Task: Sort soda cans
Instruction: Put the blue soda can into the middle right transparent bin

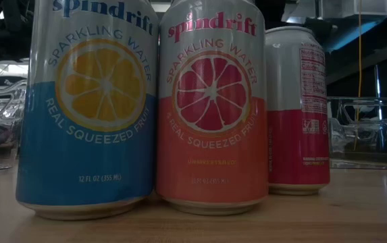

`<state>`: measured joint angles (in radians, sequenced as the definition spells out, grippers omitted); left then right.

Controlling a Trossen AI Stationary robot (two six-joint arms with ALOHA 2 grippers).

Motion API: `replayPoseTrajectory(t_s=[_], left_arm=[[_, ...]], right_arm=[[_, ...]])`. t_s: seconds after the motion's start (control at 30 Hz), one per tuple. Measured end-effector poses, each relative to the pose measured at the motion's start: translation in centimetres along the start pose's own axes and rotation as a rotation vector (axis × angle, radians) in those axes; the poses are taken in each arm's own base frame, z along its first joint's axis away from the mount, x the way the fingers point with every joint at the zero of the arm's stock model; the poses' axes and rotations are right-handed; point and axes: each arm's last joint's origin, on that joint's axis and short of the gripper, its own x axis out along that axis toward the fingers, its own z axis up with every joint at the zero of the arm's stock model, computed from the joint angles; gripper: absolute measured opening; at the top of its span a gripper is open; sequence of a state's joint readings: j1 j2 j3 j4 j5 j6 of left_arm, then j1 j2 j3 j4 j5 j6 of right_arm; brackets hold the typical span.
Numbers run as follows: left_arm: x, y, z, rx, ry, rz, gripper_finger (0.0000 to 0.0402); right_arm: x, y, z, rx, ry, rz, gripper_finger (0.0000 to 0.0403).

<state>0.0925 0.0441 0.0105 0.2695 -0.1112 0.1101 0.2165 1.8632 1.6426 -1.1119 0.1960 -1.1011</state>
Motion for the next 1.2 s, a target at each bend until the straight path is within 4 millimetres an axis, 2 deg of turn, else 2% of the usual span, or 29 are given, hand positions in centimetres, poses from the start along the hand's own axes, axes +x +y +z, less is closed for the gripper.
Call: replayPoseTrajectory(t_s=[0.2,0.47,0.83,1.03,1.2], left_arm=[[0.0,0.0,-0.1,0.002,0.007,-0.001,0.004],[0.0,0.0,-0.1,0.0,0.006,-0.001,0.004],[0.0,0.0,-0.1,-0.001,0.006,-0.001,0.004],[0.0,0.0,-0.1,-0.001,0.005,-0.001,0.004],[0.0,0.0,0.0,-0.001,0.005,-0.001,0.004]], right_arm=[[-2.3,0.4,-0.8,0.04,0.023,-0.034,0.0245],[-6.6,1.8,-2.9,0.115,0.093,-0.125,0.0245],[-10.8,7.0,-7.0,0.277,0.238,-0.211,0.0245],[-11.4,9.9,-10.1,0.436,0.256,-0.248,0.0245],[-10.2,12.0,-12.9,0.573,0.263,-0.197,0.0245]])
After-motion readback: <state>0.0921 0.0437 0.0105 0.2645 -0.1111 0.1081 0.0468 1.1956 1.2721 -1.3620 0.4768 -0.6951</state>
